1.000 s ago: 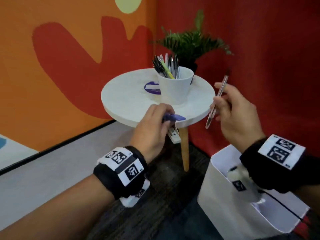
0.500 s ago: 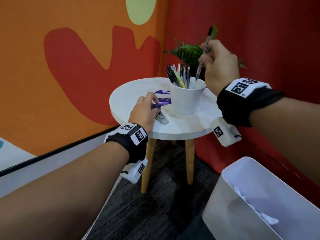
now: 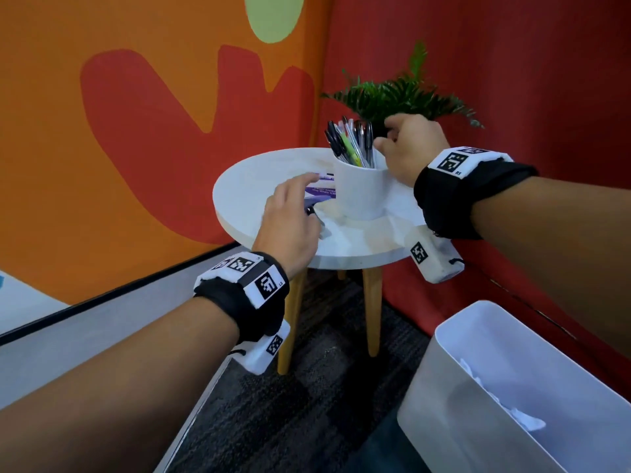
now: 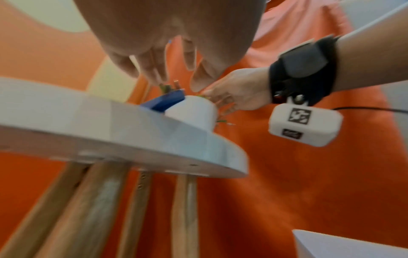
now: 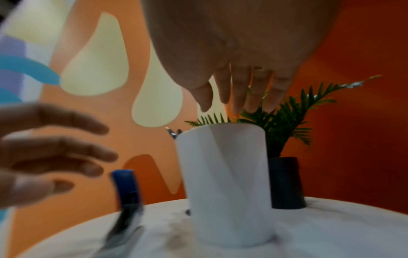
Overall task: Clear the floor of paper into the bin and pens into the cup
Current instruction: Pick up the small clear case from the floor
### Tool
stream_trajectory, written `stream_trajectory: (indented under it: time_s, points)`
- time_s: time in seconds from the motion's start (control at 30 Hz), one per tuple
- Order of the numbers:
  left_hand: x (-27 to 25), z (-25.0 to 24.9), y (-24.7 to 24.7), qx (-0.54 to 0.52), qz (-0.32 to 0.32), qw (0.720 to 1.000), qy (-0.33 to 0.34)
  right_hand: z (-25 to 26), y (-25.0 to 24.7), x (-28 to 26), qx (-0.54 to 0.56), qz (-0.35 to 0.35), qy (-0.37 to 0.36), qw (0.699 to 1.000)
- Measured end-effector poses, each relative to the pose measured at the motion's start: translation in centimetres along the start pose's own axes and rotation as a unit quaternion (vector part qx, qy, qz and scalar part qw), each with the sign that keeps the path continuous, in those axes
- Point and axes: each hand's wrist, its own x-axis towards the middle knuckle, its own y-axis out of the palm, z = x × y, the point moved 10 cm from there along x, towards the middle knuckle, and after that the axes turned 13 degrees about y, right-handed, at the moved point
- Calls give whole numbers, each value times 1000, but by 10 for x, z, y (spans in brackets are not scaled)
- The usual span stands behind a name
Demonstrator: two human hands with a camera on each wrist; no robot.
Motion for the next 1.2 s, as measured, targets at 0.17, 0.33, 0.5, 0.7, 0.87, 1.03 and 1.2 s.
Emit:
stream_trajectory:
  time_s: [0.17, 0.33, 0.5, 0.7, 0.87, 1.03, 1.2]
  points:
    - [-51, -81, 25, -7, 40, 989, 145, -28, -31, -92, 128, -106, -104, 981]
    - [-165, -97, 143, -82, 318, 935, 137, -108, 7, -242, 217, 30, -133, 966]
    - [-360, -95, 259, -15, 644, 752, 142, -288, 137, -416, -18, 355, 107, 929]
    - [-462, -71, 325, -39, 696, 717, 25, -418, 179, -504, -224, 466, 230, 824]
    - [-483, -61, 344, -50, 649, 752, -103, -439, 199, -516, -218, 478, 289, 801]
    - [-482, -63, 355, -98, 618, 764, -159, -437, 202, -514, -210, 424, 278, 836]
    - [-458, -56, 353, -189, 528, 790, -247, -425, 200, -490, -118, 365, 245, 890]
